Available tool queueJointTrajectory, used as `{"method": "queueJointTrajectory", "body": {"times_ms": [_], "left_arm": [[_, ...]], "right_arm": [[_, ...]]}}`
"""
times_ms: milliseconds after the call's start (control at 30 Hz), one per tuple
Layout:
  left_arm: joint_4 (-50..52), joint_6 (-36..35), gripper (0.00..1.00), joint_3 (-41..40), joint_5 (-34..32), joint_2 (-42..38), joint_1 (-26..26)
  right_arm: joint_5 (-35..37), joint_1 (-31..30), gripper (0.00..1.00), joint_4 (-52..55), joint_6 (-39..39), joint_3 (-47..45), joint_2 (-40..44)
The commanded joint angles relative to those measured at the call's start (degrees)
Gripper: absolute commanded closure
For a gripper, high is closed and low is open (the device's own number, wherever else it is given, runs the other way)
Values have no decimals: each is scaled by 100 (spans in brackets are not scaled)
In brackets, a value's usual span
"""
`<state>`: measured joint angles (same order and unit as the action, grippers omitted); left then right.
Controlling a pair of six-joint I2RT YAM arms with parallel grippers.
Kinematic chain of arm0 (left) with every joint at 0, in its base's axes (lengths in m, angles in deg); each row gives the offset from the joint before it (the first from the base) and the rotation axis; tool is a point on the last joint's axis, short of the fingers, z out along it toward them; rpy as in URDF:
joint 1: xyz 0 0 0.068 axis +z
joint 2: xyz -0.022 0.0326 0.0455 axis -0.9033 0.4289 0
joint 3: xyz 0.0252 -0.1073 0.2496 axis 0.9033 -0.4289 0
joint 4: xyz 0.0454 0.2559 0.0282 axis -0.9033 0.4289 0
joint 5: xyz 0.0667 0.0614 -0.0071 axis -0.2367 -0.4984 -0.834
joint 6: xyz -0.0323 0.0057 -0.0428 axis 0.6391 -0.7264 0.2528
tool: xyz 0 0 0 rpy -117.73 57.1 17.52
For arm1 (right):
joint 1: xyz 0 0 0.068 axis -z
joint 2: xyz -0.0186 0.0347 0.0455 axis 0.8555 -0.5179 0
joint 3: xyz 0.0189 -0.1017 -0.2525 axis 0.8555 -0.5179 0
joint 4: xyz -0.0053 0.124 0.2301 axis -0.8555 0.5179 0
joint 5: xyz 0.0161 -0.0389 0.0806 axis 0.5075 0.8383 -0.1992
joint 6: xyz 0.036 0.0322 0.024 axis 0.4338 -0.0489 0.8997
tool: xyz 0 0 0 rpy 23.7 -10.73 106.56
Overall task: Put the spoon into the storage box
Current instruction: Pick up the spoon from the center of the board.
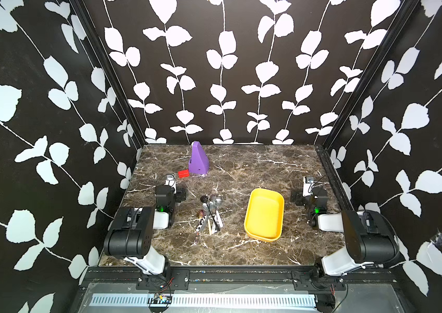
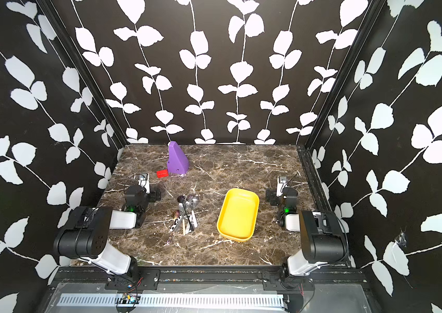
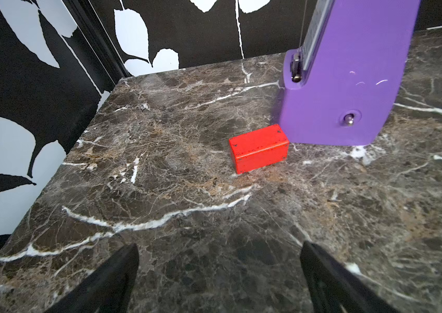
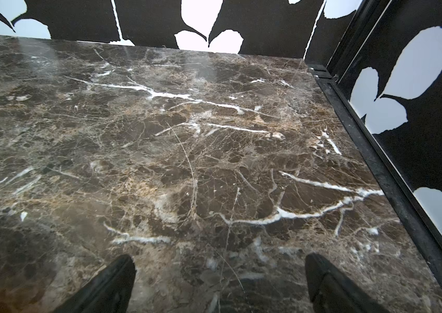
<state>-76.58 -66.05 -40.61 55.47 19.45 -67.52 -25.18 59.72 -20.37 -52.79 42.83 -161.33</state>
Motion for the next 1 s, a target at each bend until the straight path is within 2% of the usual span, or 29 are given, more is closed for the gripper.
{"method": "queueJointTrajectory", "body": {"times_ms": [0, 533, 600, 633, 667, 733, 800, 900, 967], "left_arm": [[-9, 34, 2, 17, 45, -155, -16], [-15, 23, 2, -6, 42, -164, -14], [-10, 60, 2, 28, -482, -252, -74], [441, 126, 2, 132, -914, -523, -156], [1164, 215, 2, 328, -1082, -839, -193], [2279, 357, 2, 754, -1142, -1291, -196], [2914, 708, 2, 1019, -1092, -1667, -193], [3800, 1414, 2, 1371, -1179, -2260, -196], [4448, 1920, 2, 1645, -1500, -2562, -192]], "right_arm": [[-216, 98, 1, -230, 32, 86, 75], [-212, 102, 1, -202, 32, 87, 80], [-211, 103, 1, -194, 35, 96, 78], [-212, 103, 1, -189, 39, 89, 82], [-211, 102, 1, -191, 36, 87, 84], [-85, 98, 1, -251, 78, 87, 95], [323, 103, 1, -23, 241, 95, 464], [1004, 103, 1, 1349, 652, 324, 1591], [1457, 106, 1, 2300, 1677, 616, 2318]]}}
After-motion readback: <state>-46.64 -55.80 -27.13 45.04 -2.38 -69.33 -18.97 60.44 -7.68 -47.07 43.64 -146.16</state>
